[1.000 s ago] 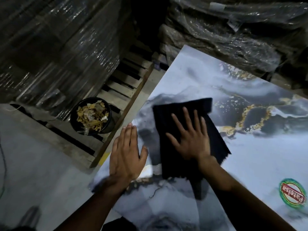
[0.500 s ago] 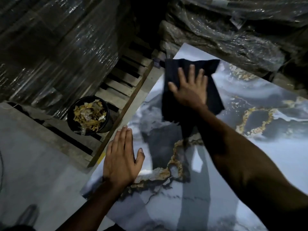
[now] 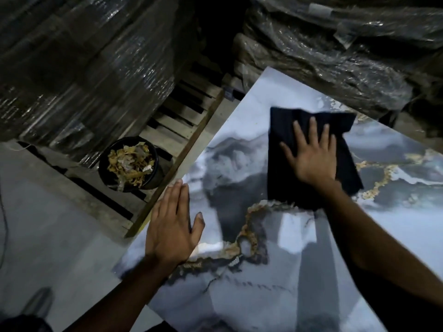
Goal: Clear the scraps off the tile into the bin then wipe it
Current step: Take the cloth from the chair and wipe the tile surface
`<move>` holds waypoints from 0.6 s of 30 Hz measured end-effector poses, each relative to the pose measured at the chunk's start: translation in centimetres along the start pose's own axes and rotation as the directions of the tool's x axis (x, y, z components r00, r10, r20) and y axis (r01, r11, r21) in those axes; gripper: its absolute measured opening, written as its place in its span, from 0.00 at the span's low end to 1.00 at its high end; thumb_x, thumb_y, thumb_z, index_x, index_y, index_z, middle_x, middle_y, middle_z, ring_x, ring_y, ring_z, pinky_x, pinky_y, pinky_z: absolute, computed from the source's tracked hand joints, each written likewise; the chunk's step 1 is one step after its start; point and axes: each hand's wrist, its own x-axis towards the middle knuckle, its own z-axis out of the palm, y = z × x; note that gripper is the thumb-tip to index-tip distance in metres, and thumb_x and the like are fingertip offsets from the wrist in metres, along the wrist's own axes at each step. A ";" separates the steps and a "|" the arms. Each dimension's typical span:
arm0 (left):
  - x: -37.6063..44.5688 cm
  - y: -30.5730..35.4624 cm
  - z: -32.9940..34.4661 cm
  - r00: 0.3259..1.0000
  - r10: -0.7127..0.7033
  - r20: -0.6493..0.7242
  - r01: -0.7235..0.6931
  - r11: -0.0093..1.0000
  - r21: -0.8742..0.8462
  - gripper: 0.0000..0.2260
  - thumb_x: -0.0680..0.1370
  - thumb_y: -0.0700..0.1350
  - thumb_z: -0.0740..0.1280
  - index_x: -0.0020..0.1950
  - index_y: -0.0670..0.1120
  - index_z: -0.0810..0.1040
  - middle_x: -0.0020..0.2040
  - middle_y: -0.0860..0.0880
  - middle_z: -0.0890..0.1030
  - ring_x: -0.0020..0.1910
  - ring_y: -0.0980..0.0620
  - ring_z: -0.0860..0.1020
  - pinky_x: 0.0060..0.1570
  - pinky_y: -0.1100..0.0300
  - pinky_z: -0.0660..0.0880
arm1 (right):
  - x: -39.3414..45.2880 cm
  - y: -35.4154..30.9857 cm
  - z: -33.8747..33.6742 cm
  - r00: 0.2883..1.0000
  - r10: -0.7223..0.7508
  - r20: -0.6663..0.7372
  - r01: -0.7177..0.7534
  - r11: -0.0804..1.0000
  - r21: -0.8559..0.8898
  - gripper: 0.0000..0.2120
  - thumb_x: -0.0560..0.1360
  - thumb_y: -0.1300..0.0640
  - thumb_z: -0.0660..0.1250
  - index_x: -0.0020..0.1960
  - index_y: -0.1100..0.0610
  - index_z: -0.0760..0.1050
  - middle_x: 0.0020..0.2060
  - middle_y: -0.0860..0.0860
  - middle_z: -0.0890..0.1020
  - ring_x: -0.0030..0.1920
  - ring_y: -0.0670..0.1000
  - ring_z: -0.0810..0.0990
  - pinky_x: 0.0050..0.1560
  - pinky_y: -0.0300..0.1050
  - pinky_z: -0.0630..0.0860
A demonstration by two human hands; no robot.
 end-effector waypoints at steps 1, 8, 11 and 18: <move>0.0 -0.1 0.0 1.000 0.003 -0.009 -0.003 1.000 -0.013 0.32 0.78 0.57 0.53 0.77 0.41 0.59 0.77 0.42 0.61 0.76 0.44 0.61 0.70 0.48 0.61 | 2.2 -0.3 -0.4 1.000 -0.011 0.015 0.011 1.000 0.000 0.36 0.76 0.30 0.41 0.79 0.45 0.49 0.79 0.56 0.49 0.78 0.65 0.48 0.76 0.62 0.46; -0.5 -1.0 0.1 0.997 0.024 -0.080 -0.041 0.974 -0.223 0.28 0.78 0.52 0.55 0.76 0.40 0.62 0.76 0.43 0.63 0.76 0.48 0.60 0.74 0.54 0.56 | 6.1 -10.6 -0.2 0.888 -0.456 0.056 0.459 0.887 -0.059 0.30 0.79 0.35 0.45 0.79 0.43 0.51 0.79 0.55 0.49 0.78 0.63 0.47 0.76 0.59 0.45; -1.5 -1.8 -1.1 0.994 -0.067 -0.085 0.035 0.943 -0.331 0.27 0.78 0.52 0.53 0.73 0.39 0.67 0.73 0.41 0.68 0.73 0.45 0.66 0.72 0.58 0.57 | 2.4 -13.6 0.7 0.804 -0.594 -0.023 0.586 0.799 -0.135 0.28 0.81 0.37 0.45 0.73 0.47 0.69 0.73 0.59 0.68 0.72 0.67 0.65 0.71 0.63 0.61; -7.3 -8.3 -2.6 0.972 -0.236 -0.013 0.220 0.926 -0.307 0.26 0.78 0.55 0.48 0.65 0.43 0.74 0.63 0.42 0.76 0.60 0.42 0.74 0.57 0.54 0.70 | -7.9 -19.8 2.6 0.670 -0.742 -0.027 0.740 0.670 -0.064 0.21 0.78 0.42 0.56 0.54 0.57 0.79 0.52 0.60 0.80 0.62 0.63 0.76 0.70 0.62 0.66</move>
